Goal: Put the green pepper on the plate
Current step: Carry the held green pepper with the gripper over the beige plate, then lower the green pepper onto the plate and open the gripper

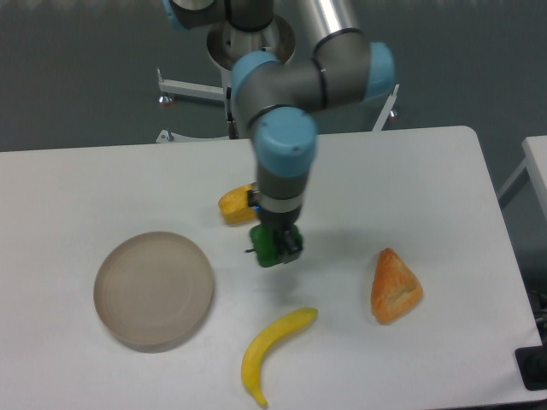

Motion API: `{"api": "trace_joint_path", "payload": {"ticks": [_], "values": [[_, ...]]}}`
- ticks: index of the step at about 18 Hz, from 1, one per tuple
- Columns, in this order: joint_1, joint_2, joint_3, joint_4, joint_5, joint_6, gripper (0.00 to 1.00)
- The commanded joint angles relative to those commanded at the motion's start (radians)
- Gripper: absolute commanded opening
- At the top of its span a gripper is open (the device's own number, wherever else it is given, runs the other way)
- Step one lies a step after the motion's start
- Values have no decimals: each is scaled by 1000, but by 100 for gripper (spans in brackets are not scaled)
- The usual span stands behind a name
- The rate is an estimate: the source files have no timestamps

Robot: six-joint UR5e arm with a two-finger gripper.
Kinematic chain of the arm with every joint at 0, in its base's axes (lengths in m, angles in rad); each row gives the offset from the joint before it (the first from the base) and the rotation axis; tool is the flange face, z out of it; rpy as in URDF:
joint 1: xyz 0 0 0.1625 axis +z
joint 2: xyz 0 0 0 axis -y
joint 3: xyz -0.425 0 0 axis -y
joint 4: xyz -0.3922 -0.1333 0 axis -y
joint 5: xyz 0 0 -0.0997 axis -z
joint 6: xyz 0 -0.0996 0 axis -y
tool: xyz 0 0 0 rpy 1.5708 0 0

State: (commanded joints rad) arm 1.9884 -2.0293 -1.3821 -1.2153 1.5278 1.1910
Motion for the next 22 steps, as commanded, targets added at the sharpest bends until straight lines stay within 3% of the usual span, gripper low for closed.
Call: {"api": "trace_joint_path", "payload": {"ticks": [6, 7, 9, 11, 12, 13, 17, 22], "values": [[-147, -57, -2, 57, 2, -178, 23], [-170, -68, -5, 57, 2, -198, 28], [-191, -94, -3, 101, -46, -235, 44], [-192, -94, -6, 106, -77, -238, 62], [-192, -91, -8, 105, -77, -238, 88], [-191, -86, -8, 106, -72, -237, 100], [-177, -45, 3, 103, -64, -228, 100], [-77, -8, 5, 102, -46, -225, 100]]}}
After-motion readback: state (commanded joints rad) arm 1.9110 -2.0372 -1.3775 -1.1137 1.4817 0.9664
